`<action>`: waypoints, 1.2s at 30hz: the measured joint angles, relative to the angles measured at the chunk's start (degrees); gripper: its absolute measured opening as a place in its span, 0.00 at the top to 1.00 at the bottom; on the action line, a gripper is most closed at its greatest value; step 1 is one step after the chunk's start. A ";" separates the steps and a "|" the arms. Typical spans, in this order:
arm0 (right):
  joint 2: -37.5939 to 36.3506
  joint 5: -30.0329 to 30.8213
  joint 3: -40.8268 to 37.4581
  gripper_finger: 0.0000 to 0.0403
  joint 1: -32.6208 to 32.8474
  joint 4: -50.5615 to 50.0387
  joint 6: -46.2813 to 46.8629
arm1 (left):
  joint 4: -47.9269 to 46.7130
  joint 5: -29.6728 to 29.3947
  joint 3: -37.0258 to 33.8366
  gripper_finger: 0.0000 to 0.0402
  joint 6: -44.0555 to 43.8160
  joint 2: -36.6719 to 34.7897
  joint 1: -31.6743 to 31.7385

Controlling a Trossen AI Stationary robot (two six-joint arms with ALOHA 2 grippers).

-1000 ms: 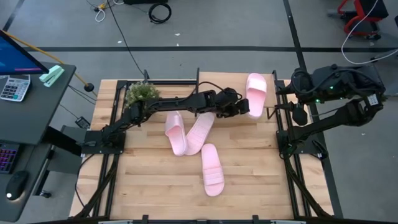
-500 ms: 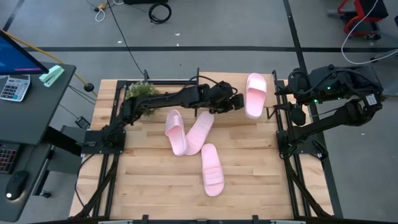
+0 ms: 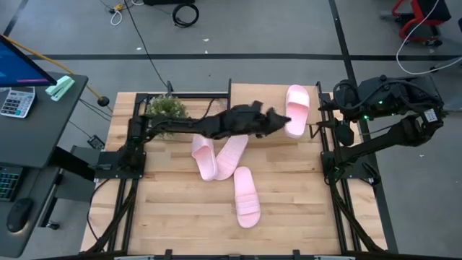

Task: Pick and place slides into the shelf
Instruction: Put the top left pink slide on the shelf

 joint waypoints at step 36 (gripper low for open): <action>14.52 -2.82 0.02 0.40 -0.02 10.87 4.63 | 38.99 -20.63 -82.06 0.42 13.48 -64.98 -7.98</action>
